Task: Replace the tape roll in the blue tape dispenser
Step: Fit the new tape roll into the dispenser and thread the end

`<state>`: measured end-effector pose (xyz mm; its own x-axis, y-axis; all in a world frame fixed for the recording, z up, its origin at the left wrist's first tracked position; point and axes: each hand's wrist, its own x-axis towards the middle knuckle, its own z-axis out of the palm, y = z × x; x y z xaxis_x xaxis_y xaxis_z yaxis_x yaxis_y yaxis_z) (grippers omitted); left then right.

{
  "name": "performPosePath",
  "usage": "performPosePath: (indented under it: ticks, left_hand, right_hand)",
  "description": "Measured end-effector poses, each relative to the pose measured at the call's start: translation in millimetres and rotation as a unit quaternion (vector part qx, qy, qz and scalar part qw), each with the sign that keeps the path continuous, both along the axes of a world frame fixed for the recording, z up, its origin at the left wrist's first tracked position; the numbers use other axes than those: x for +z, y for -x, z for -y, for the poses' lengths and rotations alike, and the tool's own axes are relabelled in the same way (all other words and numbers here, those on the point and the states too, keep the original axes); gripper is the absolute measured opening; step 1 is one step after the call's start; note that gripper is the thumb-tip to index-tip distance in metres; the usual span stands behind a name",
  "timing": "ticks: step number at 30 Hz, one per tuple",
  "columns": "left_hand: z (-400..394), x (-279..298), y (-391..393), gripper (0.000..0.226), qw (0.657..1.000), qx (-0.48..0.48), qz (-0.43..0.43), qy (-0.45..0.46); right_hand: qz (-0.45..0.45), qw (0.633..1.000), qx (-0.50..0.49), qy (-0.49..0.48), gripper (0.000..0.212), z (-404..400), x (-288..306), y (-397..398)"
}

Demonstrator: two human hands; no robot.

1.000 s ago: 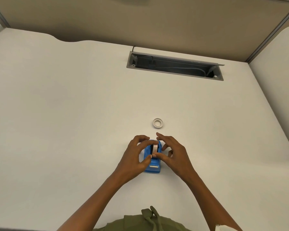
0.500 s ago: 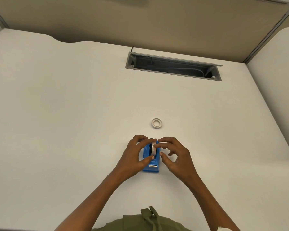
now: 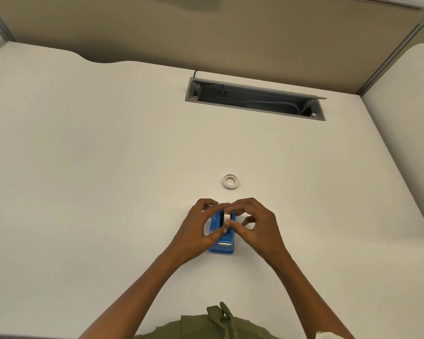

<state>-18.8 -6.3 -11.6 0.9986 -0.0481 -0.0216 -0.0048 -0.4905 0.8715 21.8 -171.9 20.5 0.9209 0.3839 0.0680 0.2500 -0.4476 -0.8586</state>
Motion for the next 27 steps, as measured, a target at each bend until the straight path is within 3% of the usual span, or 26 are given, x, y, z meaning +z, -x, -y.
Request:
performPosePath:
  ticks: [7,11,15,23,27]
  left_hand:
    - [0.5,0.3,0.1,0.052,1.000,0.006,0.023,0.015]
    - [2.1,3.1,-1.1,0.042,0.998,0.031,0.045,0.025]
    - [1.1,0.5,-3.5,0.028,0.998,0.030,0.053,0.024]
    - [1.3,0.5,-1.7,0.029,0.998,0.035,0.029,0.042]
    - [1.9,0.8,-2.1,0.031,0.998,0.033,0.027,0.046]
  right_hand:
    - [-0.018,1.000,-0.021,-0.011,0.016,-1.2,-2.0,-2.4]
    - [-0.030,0.998,-0.052,-0.011,0.011,-6.4,-2.9,-4.3]
    - [-0.035,0.998,-0.059,-0.003,0.013,-9.6,-5.1,-5.9]
    - [-0.046,0.997,-0.059,-0.032,0.024,-5.6,-7.3,-0.5]
    - [-0.022,0.997,-0.060,-0.047,0.019,-3.5,-7.8,3.9]
